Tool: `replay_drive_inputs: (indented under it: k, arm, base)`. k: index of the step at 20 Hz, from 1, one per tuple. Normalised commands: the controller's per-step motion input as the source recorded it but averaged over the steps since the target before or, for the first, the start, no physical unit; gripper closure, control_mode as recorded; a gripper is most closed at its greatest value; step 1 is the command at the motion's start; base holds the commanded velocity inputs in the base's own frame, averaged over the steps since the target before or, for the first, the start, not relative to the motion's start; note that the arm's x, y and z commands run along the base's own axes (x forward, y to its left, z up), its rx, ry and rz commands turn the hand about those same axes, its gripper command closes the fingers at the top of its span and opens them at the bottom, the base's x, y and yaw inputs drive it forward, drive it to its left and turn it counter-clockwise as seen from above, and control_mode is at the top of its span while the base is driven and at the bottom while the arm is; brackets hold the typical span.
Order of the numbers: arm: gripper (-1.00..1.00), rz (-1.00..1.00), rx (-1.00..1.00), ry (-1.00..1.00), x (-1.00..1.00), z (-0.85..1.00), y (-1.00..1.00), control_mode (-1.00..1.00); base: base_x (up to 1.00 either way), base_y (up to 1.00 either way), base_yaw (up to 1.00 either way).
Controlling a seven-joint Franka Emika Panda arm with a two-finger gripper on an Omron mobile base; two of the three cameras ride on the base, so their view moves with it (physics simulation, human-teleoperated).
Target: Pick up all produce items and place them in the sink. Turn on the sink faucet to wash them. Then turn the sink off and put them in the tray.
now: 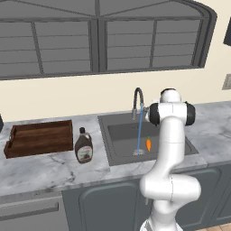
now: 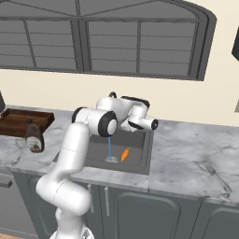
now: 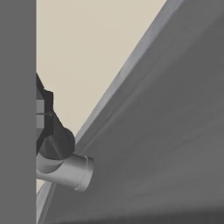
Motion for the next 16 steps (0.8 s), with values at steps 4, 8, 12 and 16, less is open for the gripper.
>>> replay_drive_inputs:
  k: [4, 8, 12, 16]
  arm:
    - [1.0, 0.0, 0.0, 0.03, 0.23, 0.0, 0.19, -1.0]
    - [1.0, 0.01, 0.0, 0.01, 0.05, 0.0, 0.38, -1.0]
    - [1.0, 0.13, 0.0, 0.0, 0.09, 0.0, 0.62, -1.0]
    - [1.0, 0.23, 0.0, -0.03, 0.24, 0.0, 0.69, -1.0]
  base:
    - [0.0, 0.0, 0.0]
    - [0.0, 0.0, 0.0]
    - [0.0, 0.0, 0.0]
    - [0.0, 0.0, 0.0]
